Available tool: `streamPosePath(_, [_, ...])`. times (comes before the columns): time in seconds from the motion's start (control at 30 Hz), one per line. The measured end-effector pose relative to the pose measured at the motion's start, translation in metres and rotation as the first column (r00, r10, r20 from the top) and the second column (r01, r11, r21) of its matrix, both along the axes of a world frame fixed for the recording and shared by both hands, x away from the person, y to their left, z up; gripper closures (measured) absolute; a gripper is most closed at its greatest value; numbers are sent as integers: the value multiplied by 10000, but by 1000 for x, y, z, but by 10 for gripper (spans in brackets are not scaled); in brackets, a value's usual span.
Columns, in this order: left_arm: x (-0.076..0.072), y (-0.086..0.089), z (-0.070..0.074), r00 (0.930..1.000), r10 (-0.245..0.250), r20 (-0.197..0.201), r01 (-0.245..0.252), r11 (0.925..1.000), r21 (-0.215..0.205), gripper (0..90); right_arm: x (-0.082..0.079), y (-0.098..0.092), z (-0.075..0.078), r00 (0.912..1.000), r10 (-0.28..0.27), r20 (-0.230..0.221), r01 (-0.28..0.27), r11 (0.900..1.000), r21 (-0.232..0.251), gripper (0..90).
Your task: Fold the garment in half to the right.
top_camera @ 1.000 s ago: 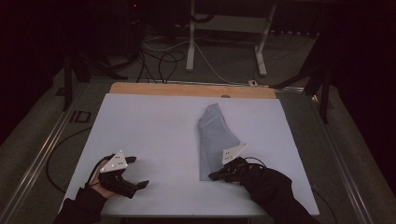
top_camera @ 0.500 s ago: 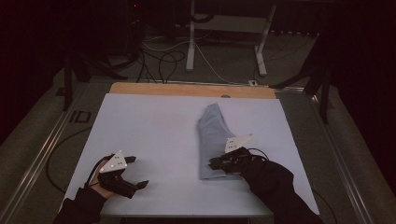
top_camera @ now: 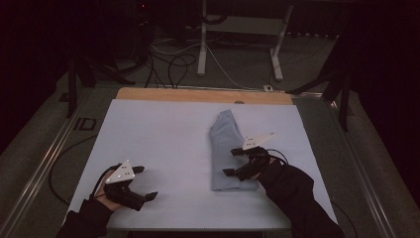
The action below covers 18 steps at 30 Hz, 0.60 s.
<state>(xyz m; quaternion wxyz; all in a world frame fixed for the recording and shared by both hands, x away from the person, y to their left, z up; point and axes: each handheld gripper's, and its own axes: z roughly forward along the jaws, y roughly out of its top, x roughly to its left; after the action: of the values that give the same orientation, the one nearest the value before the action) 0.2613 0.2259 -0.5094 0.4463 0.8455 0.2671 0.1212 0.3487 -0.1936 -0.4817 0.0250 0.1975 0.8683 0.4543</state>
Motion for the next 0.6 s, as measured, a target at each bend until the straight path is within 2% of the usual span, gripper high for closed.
streamPosePath(0.2, [-1, 1, 1, 10000, 4, 28, -4, 10000, -31, 5, 2, -2, 5, 9988, -396, 280, 395, 9992, 45, 81])
streamPosePath(0.4, [-3, 2, 0, 10000, 15, 31, -15, 10000, -17, 5, 3, -7, 12, 9931, -890, 764, 892, 9960, 8, 81])
streamPosePath(0.6, [-3, 4, 2, 10000, 43, 77, -43, 10000, -51, 5, 0, -17, 15, 9889, -1171, 912, 1170, 9931, 69, 82])
